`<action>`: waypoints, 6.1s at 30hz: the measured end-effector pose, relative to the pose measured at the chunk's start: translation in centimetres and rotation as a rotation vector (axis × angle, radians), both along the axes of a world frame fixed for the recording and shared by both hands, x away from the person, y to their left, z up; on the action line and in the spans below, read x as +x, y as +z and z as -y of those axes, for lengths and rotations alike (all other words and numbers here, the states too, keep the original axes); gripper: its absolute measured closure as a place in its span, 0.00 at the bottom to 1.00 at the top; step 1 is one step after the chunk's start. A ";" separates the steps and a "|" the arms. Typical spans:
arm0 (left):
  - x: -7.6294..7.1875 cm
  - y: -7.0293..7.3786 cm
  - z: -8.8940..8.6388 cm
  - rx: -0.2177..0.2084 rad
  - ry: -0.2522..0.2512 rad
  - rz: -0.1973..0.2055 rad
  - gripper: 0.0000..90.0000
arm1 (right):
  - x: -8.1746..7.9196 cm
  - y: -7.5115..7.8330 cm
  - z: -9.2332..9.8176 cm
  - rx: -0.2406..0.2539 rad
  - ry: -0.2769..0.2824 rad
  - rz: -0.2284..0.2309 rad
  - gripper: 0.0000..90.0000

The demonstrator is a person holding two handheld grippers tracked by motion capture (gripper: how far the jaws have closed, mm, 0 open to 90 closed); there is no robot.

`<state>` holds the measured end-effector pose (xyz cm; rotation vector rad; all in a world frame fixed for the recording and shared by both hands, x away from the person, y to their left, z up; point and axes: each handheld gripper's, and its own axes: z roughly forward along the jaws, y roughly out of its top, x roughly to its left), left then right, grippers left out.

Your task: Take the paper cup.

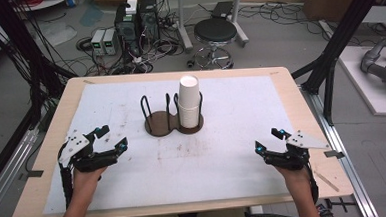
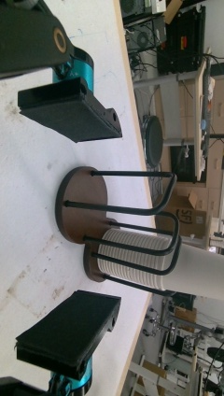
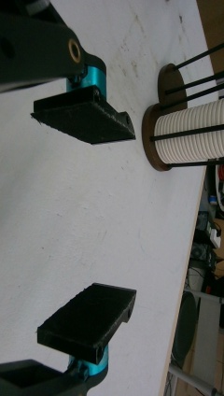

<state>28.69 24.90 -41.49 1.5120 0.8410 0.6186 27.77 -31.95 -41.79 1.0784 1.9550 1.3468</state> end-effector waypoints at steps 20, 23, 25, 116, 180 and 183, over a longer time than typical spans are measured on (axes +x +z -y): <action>-0.1 -0.1 -0.4 0.005 -0.014 -0.006 0.18 | 0.3 0.3 -0.6 0.010 0.035 -0.006 0.23; -0.1 -0.1 -0.2 0.001 -0.022 -0.010 0.18 | 0.2 0.5 -1.0 0.022 0.046 -0.007 0.23; -0.1 0.0 -0.2 -0.014 -0.026 -0.016 0.18 | 0.2 0.8 -1.4 0.025 0.063 -0.007 0.23; 0.2 -0.3 0.2 -0.039 -0.071 -0.038 0.18 | 17.5 8.8 -19.3 -0.022 0.350 -0.065 0.35; -0.8 -0.2 1.9 -0.067 -0.186 0.002 0.18 | 6.2 13.0 -9.7 0.030 0.415 0.085 0.37; -1.0 -0.4 2.1 -0.061 -0.194 0.013 0.18 | 6.0 11.7 -9.5 0.035 0.428 0.068 0.37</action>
